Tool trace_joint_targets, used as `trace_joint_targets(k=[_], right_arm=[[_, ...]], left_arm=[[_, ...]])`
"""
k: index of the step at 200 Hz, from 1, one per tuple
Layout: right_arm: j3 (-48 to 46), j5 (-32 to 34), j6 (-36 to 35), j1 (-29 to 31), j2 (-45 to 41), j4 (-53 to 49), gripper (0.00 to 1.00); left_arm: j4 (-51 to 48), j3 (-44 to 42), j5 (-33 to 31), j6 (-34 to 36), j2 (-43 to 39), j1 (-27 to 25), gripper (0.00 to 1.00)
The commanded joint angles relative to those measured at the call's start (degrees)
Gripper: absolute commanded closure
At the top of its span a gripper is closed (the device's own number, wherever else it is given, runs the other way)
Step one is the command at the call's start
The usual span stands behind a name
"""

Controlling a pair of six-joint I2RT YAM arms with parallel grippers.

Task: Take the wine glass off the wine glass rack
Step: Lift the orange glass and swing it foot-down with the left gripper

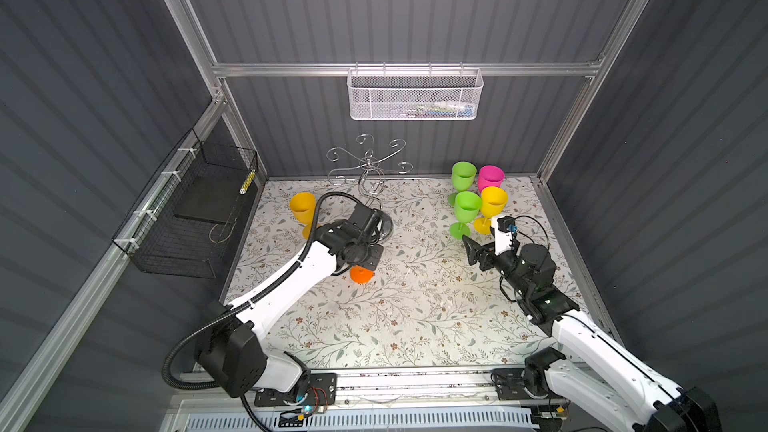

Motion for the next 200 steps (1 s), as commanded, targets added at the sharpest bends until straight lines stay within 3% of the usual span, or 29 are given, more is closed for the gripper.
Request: trace_joint_targets(k=[1,65,86,200], right_arm=[[1.5,0.9,-0.4,0.1,-0.7,-0.1,0.09],[1.5,0.8,-0.4,0.1,-0.4,-0.4,0.08],[1.5,0.7,-0.4,0.1,-0.4,-0.4,0.08],[1.6,2.5,-1.2,0.1,-1.0,-0.7,0.05]], left_arm=[[1.4,2.9,-1.0,-1.5,2.2,-1.8,1.0],[2.5,4.2,-0.6,-1.5,5.4,-2.8,1.0],[2.5,4.2,-0.6,-1.3,5.7,-2.8,0.94],[4.8,7.0,-2.0,-0.9,1.8,-3.8,0.26]])
